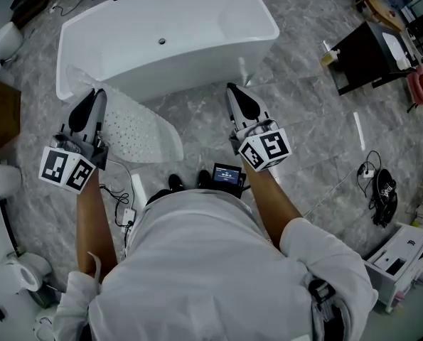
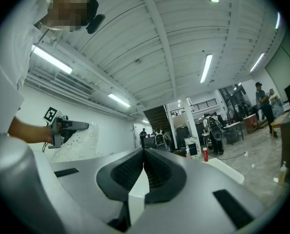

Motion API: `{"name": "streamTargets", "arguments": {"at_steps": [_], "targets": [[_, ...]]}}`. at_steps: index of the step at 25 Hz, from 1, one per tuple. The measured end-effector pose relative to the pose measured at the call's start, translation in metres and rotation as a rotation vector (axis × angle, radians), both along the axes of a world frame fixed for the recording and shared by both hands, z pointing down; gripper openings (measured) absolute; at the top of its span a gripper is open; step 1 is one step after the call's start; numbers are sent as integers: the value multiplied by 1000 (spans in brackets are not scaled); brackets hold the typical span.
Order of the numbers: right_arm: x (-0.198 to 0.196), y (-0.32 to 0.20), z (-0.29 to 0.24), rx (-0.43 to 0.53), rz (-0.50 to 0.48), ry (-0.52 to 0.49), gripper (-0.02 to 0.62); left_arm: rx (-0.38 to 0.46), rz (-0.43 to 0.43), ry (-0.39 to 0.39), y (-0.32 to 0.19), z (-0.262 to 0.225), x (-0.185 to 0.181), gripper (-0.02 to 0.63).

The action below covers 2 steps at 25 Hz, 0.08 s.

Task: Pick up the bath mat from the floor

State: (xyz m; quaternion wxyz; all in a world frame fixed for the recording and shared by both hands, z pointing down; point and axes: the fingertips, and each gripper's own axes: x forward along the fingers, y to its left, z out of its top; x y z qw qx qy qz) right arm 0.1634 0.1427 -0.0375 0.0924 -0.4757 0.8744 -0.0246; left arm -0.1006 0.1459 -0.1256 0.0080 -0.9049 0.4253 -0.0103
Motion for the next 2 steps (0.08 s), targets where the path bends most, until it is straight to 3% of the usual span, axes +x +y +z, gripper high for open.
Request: {"name": "streamTargets", "arguments": {"at_steps": [2], "targets": [[8, 1, 1, 1, 0, -4, 28, -15, -14, -2, -1, 3, 5, 23]]}}
